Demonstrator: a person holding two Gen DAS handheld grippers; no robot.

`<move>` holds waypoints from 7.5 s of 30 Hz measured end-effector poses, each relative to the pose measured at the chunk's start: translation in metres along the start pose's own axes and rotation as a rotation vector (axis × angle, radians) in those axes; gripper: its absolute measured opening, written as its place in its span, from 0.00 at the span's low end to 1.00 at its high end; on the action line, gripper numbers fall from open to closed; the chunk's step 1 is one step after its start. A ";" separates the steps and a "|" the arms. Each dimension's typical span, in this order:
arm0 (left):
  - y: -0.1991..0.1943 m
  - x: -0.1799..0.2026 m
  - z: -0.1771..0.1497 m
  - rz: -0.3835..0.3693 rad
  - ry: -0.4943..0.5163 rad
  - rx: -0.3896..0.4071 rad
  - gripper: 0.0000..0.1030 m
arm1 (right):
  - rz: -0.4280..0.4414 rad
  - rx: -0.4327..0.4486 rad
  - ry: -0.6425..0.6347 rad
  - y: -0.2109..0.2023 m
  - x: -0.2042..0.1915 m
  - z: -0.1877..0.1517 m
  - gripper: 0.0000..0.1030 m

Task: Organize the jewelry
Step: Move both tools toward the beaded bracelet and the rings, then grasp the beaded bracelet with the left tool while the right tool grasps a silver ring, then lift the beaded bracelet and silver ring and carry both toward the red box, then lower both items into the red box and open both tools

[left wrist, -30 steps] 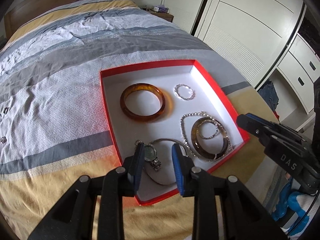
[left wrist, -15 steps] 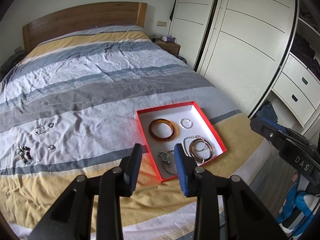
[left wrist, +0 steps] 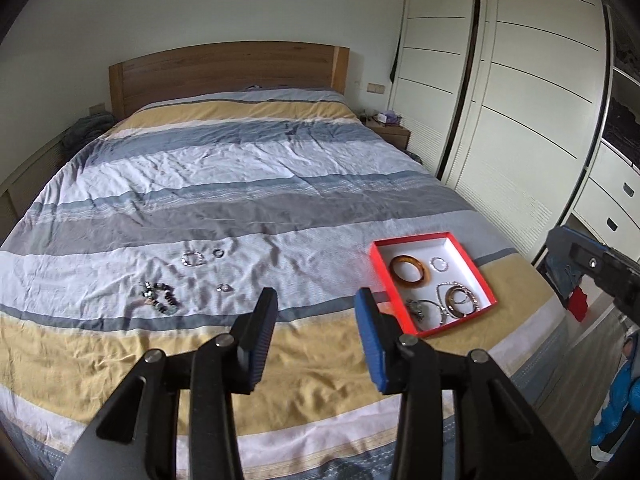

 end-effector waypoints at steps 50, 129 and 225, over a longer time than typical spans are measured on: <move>0.223 -0.249 -0.131 0.319 -0.249 -0.182 0.56 | 0.329 -0.357 -0.088 0.364 -0.156 -0.188 0.46; 0.192 -0.229 -0.126 0.316 -0.207 -0.117 0.10 | 0.337 -0.283 -0.097 0.324 -0.146 -0.182 0.19; 0.265 0.183 -0.100 -0.181 0.143 -0.228 0.10 | -0.145 -0.263 0.040 0.210 0.216 -0.149 0.19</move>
Point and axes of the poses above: each gripper's, at about its wrist camera, not at the fingertips, and y roughly the way its jaws point, x to its right, z to its top, the point moved 2 cm from there along y, roughly the way its jaws point, and after that the axes turned 15 degrees about x, right-handed, at the moved point
